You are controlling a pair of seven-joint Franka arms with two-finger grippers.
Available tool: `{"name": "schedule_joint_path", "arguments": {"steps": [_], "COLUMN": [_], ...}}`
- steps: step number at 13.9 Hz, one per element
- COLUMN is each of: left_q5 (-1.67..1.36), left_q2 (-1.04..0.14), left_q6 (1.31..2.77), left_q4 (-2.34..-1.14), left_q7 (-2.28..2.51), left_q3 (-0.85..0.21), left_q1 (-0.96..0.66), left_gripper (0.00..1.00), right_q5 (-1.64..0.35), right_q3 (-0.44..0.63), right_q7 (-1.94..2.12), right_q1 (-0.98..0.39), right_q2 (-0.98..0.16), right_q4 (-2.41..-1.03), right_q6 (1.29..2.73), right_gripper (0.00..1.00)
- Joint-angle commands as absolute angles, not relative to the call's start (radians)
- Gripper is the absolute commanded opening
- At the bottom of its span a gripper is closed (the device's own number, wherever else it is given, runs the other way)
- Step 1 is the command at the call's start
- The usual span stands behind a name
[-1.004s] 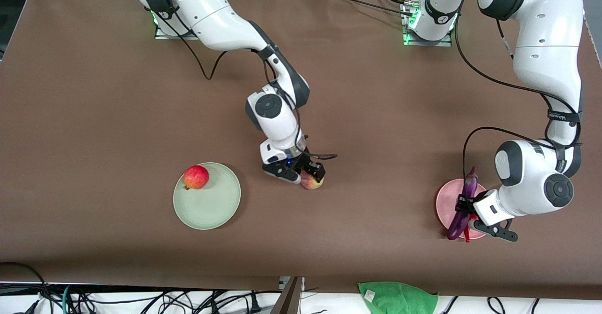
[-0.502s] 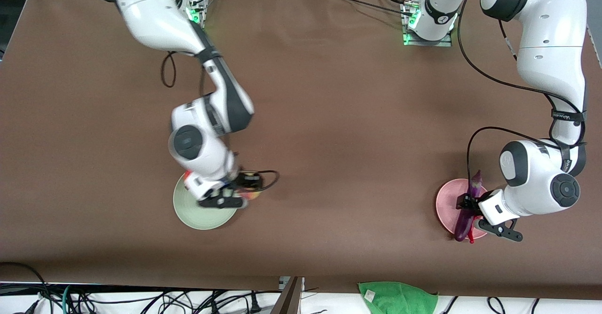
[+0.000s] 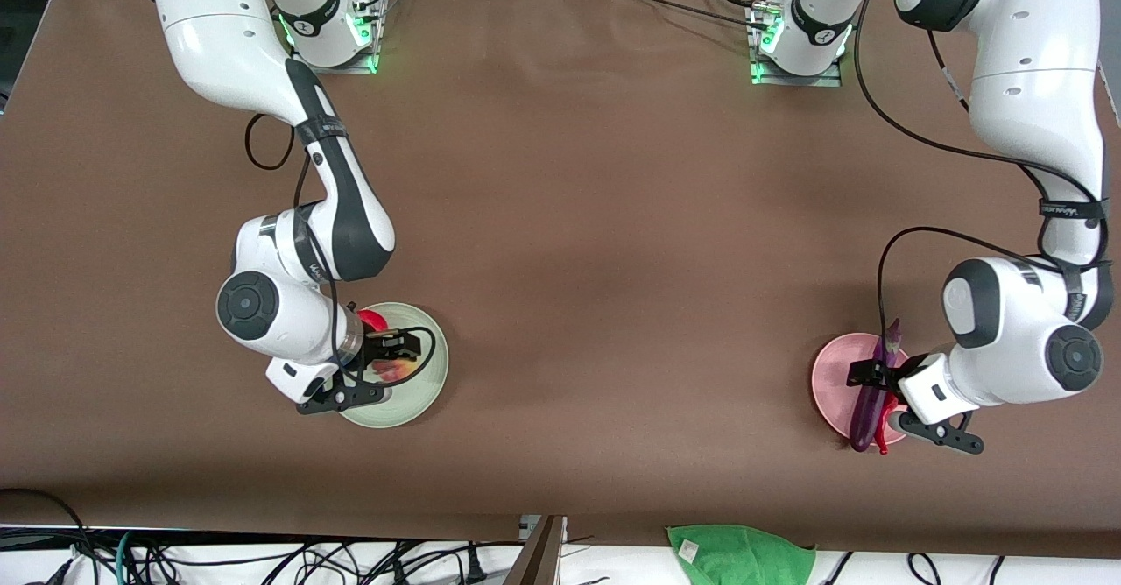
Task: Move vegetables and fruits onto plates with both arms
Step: 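Release the eggplant with the left gripper while the right gripper carries the peach, then release the peach on the green plate with the right gripper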
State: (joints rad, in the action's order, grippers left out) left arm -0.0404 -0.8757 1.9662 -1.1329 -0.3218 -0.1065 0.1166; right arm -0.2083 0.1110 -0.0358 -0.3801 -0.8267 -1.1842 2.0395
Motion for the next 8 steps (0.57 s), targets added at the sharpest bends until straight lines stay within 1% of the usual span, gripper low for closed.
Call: {"name": "schedule_joint_path", "arguments": {"steps": [1,2,3,4,6,8], "left_q5": [-0.048,-0.043,-0.038,-0.037,-0.022,0.020], "left_q2": [-0.868,-0.859,-0.812,-0.789,-0.721,-0.623], "left_q6": [1.820,1.792,1.754,1.709,1.613,1.568], "left_q4": [-1.042,-1.039,-1.040,-1.040,-1.040,-1.060], "left_q7": [-0.226,-0.188,-0.148,-0.099,-0.029,0.014], "left_q3": [-0.107,-0.104,-0.094,-0.089,-0.084,-0.084], "left_q1": [0.110,0.100,0.075,0.068,0.048,0.031], "left_gripper": [1.00,1.00,1.00,1.00,1.00,1.00], "right_q5": [-0.219,-0.221,-0.221,-0.218,-0.206,-0.199], "right_q3": [0.103,0.101,0.097,0.097,0.101,0.107], "right_q7": [-0.012,-0.012,-0.018,-0.026,-0.029,-0.018], "right_q1": [-0.362,-0.353,-0.354,-0.363,-0.367,-0.356], "right_q2": [-0.793,-0.792,-0.769,-0.737,-0.681,-0.602], "right_q4": [-1.201,-1.200,-1.200,-1.203,-1.200,-1.204], "right_q6": [2.003,2.002,1.999,1.973,1.844,1.748], "right_gripper": [1.00,1.00,1.00,1.00,1.00,1.00]}}
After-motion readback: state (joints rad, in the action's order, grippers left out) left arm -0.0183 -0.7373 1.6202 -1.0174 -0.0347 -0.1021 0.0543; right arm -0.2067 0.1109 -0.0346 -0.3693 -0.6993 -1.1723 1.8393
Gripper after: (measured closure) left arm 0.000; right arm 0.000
